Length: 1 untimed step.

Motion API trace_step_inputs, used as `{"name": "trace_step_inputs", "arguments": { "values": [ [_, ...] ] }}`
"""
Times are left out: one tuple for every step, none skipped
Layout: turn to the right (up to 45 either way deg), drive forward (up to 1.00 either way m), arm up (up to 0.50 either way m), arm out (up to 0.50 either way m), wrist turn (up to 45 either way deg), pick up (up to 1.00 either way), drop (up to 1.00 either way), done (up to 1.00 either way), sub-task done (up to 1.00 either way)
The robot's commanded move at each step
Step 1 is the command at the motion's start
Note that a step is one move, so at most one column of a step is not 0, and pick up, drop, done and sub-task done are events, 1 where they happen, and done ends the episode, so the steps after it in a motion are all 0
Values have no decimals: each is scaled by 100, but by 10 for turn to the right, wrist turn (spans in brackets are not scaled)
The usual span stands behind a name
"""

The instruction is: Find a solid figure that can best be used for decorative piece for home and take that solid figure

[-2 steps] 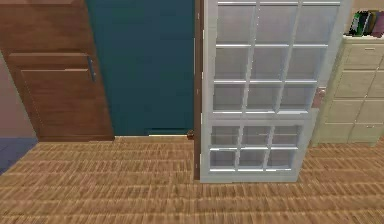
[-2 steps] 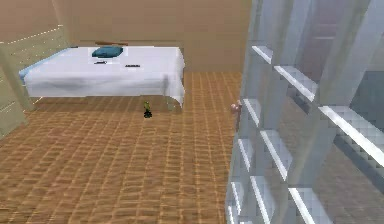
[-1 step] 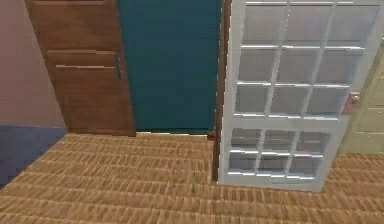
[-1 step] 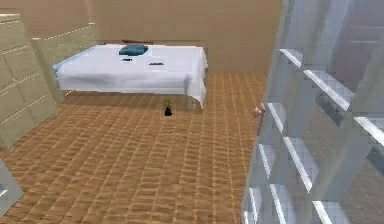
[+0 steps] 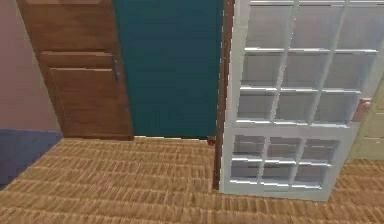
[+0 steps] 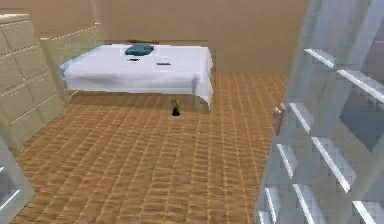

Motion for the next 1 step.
{"name": "trace_step_inputs", "arguments": {
  "values": [
    [-330,0,0,0,0,0,0,0,0]
  ]
}}
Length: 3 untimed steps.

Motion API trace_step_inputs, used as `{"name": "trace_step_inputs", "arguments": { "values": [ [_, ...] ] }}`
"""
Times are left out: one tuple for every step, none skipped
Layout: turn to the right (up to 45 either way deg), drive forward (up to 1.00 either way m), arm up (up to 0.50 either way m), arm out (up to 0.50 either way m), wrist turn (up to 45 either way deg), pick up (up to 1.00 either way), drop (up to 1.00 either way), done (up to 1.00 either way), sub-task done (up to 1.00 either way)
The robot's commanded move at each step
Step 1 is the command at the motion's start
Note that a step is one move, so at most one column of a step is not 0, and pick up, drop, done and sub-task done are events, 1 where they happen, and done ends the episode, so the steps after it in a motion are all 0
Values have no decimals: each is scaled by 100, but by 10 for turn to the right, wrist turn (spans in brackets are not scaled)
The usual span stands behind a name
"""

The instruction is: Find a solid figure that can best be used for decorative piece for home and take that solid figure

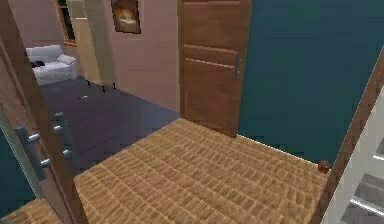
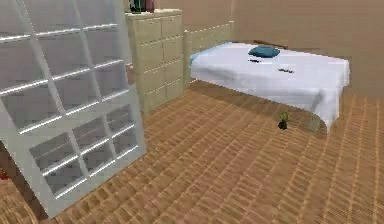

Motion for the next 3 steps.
{"name": "trace_step_inputs", "arguments": {
  "values": [
    [0,100,0,0,0,0,0,0,0],
    [-210,0,0,0,0,0,0,0,0],
    [0,5,0,0,0,0,0,0,0]
  ]
}}
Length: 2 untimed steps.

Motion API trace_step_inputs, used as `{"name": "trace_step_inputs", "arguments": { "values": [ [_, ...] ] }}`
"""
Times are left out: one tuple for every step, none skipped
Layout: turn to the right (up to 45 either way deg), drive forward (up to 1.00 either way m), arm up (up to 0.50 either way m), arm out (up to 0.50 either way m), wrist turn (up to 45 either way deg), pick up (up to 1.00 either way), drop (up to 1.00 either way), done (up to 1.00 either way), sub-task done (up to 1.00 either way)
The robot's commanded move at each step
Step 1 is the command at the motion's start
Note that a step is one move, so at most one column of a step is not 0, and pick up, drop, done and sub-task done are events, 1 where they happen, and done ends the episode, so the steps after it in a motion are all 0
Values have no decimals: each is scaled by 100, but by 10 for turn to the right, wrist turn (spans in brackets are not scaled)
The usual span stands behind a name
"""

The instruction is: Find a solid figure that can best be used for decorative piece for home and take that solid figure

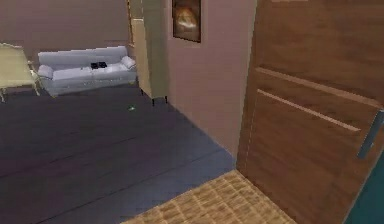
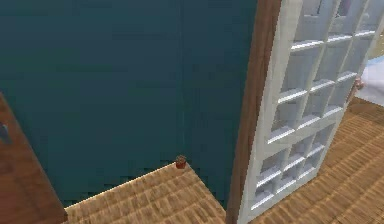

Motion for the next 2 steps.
{"name": "trace_step_inputs", "arguments": {
  "values": [
    [-300,0,0,0,0,0,0,0,0],
    [0,100,0,0,0,0,0,0,0]
  ]
}}
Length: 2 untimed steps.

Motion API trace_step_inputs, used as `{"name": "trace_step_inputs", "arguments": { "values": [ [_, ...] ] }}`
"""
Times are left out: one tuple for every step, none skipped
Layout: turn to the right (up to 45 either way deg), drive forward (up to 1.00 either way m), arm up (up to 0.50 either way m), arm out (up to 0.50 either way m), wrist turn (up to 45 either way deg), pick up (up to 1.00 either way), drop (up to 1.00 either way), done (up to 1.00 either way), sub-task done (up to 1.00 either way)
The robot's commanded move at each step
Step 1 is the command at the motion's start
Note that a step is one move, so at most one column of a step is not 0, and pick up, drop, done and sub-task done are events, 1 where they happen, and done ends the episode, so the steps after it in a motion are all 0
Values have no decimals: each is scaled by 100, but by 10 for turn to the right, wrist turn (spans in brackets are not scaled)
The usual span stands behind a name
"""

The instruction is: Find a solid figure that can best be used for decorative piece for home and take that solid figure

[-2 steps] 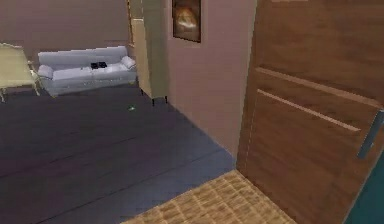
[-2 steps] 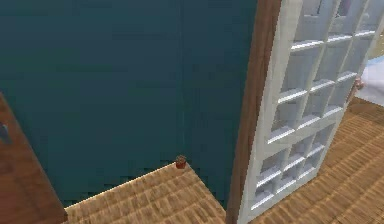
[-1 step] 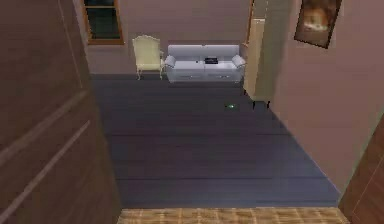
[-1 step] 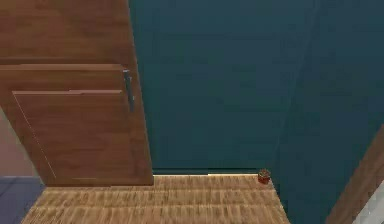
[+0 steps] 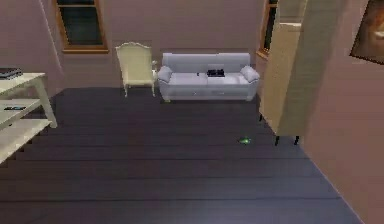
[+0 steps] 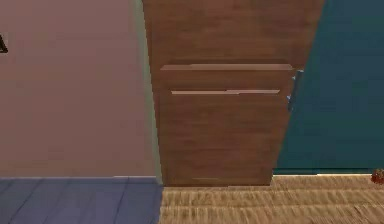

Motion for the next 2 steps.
{"name": "trace_step_inputs", "arguments": {
  "values": [
    [0,50,0,0,0,0,0,0,0],
    [-420,0,0,0,0,0,0,0,0]
  ]
}}
